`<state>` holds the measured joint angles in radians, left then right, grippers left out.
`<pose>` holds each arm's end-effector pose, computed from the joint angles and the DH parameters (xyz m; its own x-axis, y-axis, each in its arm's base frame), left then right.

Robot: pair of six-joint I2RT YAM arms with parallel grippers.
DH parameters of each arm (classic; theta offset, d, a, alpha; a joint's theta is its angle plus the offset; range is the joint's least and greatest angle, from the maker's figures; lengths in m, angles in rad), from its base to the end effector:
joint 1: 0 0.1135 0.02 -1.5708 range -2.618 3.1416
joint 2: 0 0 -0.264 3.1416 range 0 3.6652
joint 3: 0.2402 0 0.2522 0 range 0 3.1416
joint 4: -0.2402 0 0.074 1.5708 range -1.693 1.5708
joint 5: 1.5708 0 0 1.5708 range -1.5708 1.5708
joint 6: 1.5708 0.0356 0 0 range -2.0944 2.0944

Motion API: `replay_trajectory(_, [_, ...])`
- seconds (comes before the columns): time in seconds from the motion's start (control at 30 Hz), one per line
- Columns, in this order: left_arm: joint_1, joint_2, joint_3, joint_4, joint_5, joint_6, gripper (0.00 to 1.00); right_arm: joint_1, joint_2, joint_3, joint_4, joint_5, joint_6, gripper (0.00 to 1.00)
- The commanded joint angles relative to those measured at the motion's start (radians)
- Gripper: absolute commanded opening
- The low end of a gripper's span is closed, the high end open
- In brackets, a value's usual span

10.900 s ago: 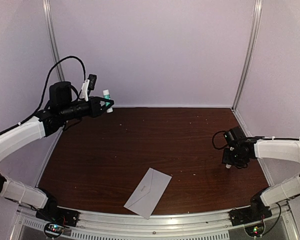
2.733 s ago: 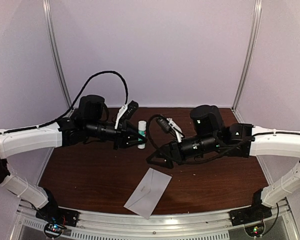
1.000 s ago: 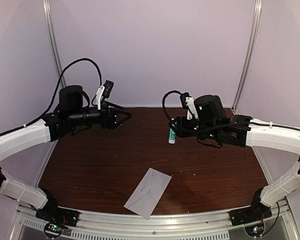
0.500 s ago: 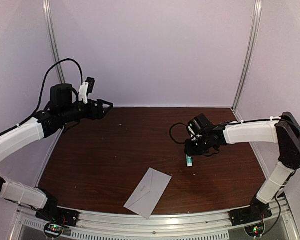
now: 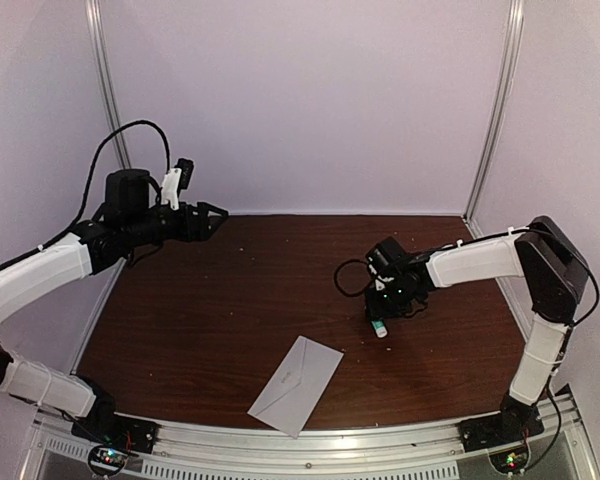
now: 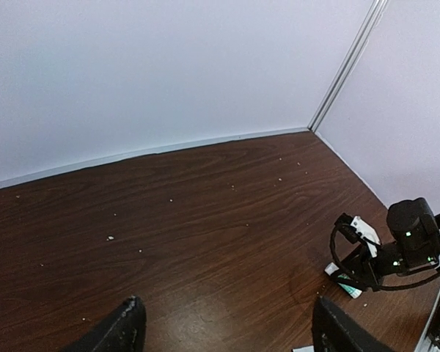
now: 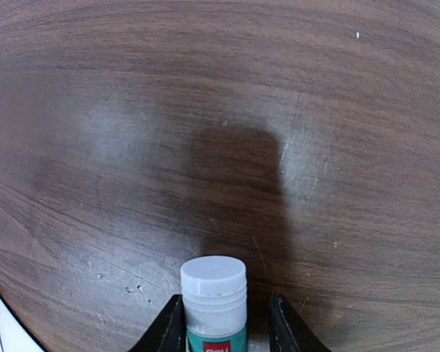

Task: Place the letter into the envelope and seal it
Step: Place the solid glue at the center of the board.

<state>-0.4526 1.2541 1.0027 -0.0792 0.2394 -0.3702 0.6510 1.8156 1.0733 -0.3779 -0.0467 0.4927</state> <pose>0.2595 -0.1356 0.3263 -0.4988 -0.1483 -0.8539 0.4785 0.7744 -0.4140 0.2796 0.2151 0.1496 -0.9249 -0.1106 -0.3638 -0.2088 0.9473 0.2430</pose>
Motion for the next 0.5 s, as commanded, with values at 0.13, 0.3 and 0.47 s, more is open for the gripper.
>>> replay_trajectory(0.13, [0.0,0.006,0.024,0.031,0.002,-0.01,0.79,-0.007,0.019,0.02,-0.017,0.037,-0.008,0.47])
replay_trajectory(0.3, [0.0,-0.001,0.023,0.035,-0.013,-0.013,0.79,-0.007,-0.001,0.02,0.002,-0.006,-0.012,0.58])
replay_trajectory(0.47, [0.0,-0.032,-0.005,0.046,-0.086,-0.056,0.8,-0.007,-0.069,0.02,0.036,-0.07,-0.028,0.77])
